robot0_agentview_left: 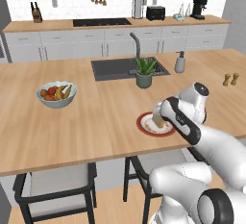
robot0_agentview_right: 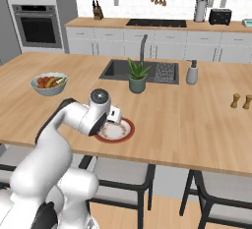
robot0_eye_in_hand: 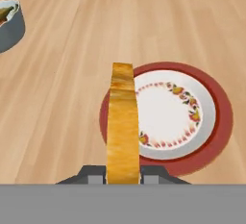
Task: Start the toaster. Once the lever pops up, take the bread to the plate on the dining counter.
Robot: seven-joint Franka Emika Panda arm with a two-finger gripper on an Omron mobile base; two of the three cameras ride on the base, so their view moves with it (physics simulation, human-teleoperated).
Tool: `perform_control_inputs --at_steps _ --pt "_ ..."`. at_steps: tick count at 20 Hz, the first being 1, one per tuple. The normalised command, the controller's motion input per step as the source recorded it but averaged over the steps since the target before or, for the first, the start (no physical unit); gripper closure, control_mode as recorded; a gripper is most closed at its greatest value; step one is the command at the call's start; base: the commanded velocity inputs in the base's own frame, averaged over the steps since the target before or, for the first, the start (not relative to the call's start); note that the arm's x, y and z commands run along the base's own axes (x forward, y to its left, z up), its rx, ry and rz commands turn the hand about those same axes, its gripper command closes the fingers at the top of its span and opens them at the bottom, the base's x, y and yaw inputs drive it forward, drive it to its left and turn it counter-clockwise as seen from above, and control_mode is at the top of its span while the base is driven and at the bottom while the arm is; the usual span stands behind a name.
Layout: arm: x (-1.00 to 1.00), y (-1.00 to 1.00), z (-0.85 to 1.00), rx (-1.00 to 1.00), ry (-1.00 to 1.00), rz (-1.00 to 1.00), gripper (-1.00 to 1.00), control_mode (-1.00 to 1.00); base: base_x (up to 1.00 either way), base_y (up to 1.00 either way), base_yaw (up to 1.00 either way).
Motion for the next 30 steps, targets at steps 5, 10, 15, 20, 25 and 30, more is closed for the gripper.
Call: perform_control_inputs --at_steps 5,10,15,20,25,30 --pt "0.65 0.00 -0.34 0.03 0.01 0.00 1.00 -1.00 0.00 0.00 0.00" --pt "0.59 0.00 -0.26 0.05 0.00 0.00 1.00 -1.00 0.00 0.00 0.00" --pt "0.24 0.00 -0.25 0.06 0.06 0.00 1.00 -1.00 0.00 0.00 0.00" --pt "0.07 0.00 -0.30 0.06 0.08 0.00 1.00 -1.00 0.00 0.00 0.00" --pt "0.00 0.00 -0.11 0.03 0.05 0.00 1.00 -1.00 0.00 0.00 0.00" --pt "0.00 0.00 0.00 0.00 0.00 0.00 -1.00 -1.00 0.00 0.00 0.00"
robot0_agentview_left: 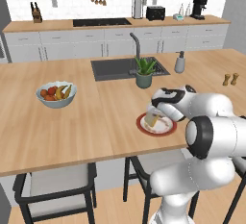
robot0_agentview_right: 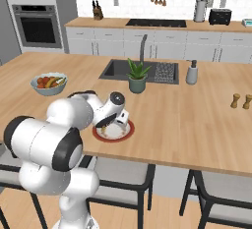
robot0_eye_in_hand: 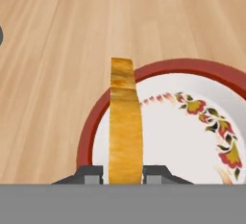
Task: Start the toaster. Once the lever pops up, take the bread to the plate on the dining counter.
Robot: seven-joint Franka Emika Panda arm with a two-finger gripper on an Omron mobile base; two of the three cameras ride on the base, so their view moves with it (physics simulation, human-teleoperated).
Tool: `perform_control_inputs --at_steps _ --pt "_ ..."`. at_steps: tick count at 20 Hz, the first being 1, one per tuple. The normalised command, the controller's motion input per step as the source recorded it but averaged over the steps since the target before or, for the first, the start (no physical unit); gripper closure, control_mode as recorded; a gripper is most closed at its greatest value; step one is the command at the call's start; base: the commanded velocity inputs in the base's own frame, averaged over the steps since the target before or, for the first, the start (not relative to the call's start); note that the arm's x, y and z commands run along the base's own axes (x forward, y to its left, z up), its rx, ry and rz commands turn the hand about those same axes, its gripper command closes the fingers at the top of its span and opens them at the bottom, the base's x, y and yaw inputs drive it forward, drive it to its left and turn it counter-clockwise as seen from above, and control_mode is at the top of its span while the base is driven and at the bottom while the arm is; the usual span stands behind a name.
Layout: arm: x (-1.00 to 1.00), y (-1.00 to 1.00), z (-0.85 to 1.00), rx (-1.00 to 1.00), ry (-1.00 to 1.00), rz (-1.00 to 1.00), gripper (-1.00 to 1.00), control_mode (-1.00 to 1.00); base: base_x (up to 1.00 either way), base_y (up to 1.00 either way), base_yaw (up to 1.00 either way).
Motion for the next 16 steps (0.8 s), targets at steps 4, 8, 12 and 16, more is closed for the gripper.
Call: perform_control_inputs --at_steps 4,8,12,16 --pt "-0.13 -0.01 0.00 0.00 -0.03 0.00 -1.00 -1.00 0.00 0.00 0.00" --pt "-0.16 -0.05 0.00 0.00 0.00 0.00 -1.00 -1.00 0.00 0.00 0.00" --pt "-0.11 -0.12 0.11 0.00 0.00 -0.07 -1.00 -1.00 0.00 0.00 0.00" --pt "-0.04 -0.05 0.23 -0.02 -0.02 -0.19 -1.00 -1.00 0.00 0.00 0.00"
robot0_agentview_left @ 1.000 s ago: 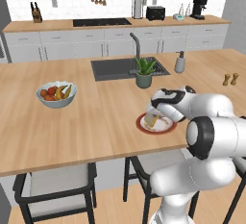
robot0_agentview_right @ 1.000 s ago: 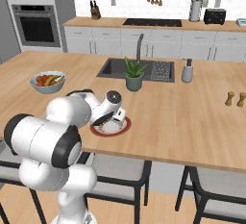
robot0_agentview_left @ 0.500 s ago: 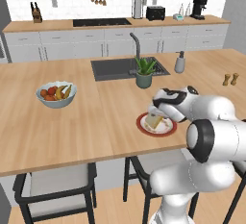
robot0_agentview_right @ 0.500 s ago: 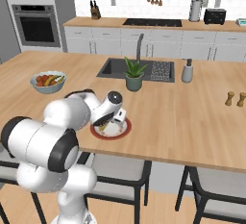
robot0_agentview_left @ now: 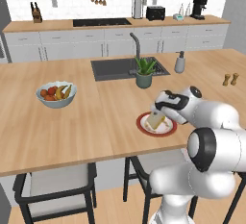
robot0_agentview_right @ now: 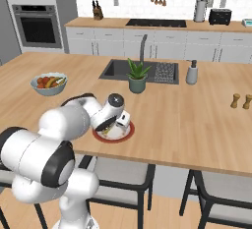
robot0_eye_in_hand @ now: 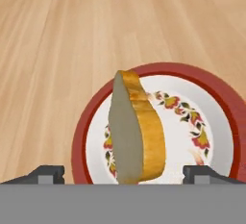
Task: Start the toaster. Once the lever pops up, take the bread to the plate on the dining counter.
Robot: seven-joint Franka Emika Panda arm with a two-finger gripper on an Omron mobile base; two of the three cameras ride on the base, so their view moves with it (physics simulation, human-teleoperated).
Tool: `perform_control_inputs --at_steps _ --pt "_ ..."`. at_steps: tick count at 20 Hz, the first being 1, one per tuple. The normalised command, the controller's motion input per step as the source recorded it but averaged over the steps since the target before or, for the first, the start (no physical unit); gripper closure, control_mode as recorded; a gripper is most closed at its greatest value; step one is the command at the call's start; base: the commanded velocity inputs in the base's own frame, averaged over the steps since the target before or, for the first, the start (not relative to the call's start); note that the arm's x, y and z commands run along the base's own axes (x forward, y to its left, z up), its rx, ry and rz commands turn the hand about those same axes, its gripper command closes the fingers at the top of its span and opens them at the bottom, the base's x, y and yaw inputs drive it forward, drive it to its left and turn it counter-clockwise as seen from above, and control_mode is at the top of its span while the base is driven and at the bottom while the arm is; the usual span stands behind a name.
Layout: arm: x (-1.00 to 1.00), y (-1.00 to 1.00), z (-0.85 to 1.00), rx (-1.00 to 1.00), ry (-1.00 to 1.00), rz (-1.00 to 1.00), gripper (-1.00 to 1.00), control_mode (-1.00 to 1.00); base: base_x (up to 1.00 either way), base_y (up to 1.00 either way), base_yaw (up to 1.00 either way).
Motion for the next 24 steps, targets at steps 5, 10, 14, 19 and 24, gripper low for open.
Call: perform_control_inputs --at_steps 5,10,14,19,24 --pt "0.00 0.00 0.26 -0.05 0.00 -0.20 -1.00 -1.00 0.00 0.00 0.00" --pt "0.00 0.00 0.33 -0.06 0.00 -0.22 -1.00 -1.00 0.00 0.00 0.00" --pt "-0.28 0.00 0.33 -0.01 0.00 -0.17 -1.00 -1.00 0.00 0.00 0.00" --pt "-0.54 0.04 0.51 0.00 0.04 -0.01 -1.00 -1.00 0.00 0.00 0.00" --pt "-0.60 0.14 0.63 0.00 0.04 0.00 -1.00 -1.00 0.00 0.00 0.00"
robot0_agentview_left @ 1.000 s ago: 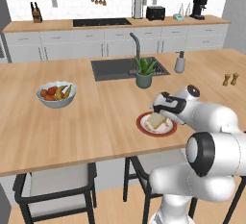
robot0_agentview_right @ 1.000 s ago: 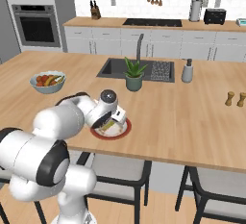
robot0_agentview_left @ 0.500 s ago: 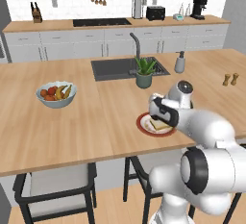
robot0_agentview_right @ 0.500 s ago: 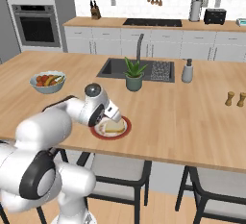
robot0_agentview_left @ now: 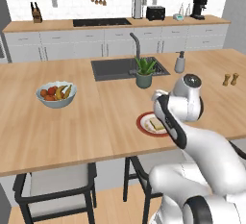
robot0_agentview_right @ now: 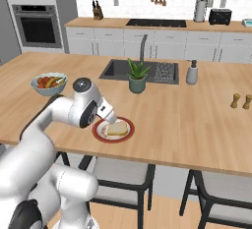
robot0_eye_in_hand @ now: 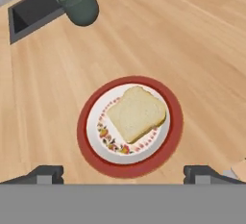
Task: Start the toaster. Once the lever pops up, take the bread to the plate on the dining counter.
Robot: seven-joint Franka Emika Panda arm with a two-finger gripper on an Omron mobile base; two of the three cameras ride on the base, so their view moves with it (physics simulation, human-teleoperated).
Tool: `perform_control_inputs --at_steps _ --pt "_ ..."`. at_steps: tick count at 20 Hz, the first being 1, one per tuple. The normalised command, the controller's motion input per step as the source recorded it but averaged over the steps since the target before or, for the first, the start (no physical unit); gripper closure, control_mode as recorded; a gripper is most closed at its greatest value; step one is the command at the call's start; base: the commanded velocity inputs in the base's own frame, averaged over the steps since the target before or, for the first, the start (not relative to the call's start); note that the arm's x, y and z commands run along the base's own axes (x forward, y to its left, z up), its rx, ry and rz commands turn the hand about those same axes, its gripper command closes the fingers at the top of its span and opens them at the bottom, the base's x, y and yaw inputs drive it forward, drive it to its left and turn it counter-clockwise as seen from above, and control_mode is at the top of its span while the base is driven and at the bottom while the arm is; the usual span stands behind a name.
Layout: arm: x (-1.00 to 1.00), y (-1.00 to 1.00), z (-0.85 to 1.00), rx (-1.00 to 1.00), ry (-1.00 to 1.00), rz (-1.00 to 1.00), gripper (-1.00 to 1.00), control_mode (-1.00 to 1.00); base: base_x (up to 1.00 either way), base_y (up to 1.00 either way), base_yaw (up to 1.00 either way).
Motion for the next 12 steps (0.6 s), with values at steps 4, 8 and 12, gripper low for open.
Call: perform_control_inputs --at_steps 4,8,12 --pt "-0.61 0.13 0.63 0.00 0.05 0.00 -1.00 -1.00 0.00 0.00 0.00" --pt "-0.84 0.08 0.44 0.00 0.01 0.02 -1.00 -1.00 0.00 0.00 0.00" --pt "-1.00 0.06 0.17 -0.06 0.00 0.17 -1.00 -1.00 0.00 0.00 0.00"
